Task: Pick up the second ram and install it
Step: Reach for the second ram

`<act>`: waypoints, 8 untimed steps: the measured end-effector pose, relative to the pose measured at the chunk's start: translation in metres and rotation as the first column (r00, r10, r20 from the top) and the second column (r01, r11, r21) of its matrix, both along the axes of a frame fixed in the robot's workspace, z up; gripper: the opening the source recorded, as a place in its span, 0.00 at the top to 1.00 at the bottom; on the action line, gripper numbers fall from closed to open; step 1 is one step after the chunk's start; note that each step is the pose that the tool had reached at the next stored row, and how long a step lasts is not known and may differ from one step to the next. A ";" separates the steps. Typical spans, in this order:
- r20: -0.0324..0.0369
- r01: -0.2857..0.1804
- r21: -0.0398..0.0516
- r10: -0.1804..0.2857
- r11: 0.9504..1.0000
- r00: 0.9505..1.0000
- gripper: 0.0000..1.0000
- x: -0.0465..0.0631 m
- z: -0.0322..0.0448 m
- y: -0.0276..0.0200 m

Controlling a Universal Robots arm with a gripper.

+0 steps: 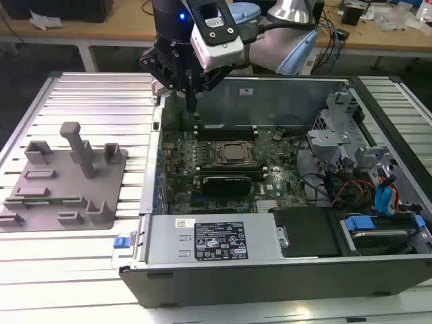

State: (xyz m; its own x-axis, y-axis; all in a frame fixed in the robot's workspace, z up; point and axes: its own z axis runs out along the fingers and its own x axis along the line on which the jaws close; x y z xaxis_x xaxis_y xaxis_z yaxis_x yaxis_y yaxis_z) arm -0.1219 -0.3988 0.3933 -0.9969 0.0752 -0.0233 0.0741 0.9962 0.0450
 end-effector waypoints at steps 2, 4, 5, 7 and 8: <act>0.000 0.000 0.000 0.000 1.000 1.000 0.92 0.000 0.0000 0.0000; 0.000 0.000 0.000 0.000 1.000 1.000 0.92 0.000 0.0000 0.0000; 0.000 0.000 0.000 0.000 1.000 1.000 0.92 0.000 0.0000 0.0000; 0.000 0.000 0.000 0.000 1.000 1.000 0.92 0.000 0.0000 0.0000; 0.000 0.000 0.000 0.000 1.000 1.000 0.92 0.000 0.0000 0.0000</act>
State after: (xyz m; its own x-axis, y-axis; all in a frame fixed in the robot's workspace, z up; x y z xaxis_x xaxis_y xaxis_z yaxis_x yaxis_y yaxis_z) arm -0.1219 -0.3989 0.3933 -0.9969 0.0752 -0.0233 0.0741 0.9962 0.0450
